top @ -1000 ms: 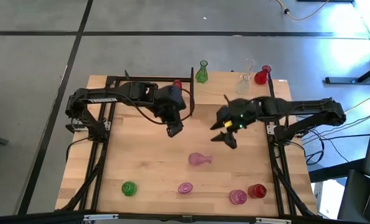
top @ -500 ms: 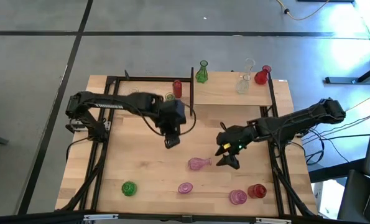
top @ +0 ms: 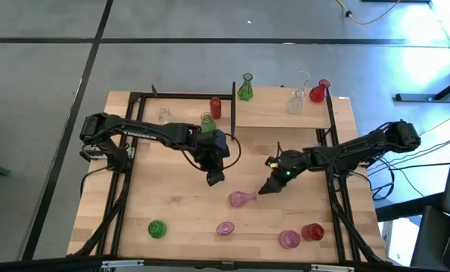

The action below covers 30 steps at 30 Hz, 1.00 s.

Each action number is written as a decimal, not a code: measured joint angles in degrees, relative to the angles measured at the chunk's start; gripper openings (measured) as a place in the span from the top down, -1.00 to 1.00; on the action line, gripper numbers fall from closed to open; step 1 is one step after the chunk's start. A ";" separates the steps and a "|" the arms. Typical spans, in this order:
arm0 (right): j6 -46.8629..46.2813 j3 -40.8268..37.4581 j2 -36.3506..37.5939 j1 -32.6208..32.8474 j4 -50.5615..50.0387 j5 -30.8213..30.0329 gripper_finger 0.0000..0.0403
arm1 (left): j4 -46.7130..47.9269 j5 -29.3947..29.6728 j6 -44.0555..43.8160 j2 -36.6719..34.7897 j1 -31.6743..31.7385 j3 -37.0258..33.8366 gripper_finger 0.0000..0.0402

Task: Sort vases onto shelf
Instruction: Put the top pink vase on the shelf

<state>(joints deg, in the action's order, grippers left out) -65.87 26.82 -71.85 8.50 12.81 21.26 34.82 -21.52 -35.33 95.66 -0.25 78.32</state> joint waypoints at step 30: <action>-14.28 -2.03 -20.06 0.16 20.28 2.68 0.14 | -2.93 2.93 -0.45 -0.02 1.09 0.02 0.67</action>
<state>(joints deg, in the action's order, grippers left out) -80.16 24.78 -91.91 8.67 33.09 23.93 31.89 -18.60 -35.78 95.64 0.84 78.35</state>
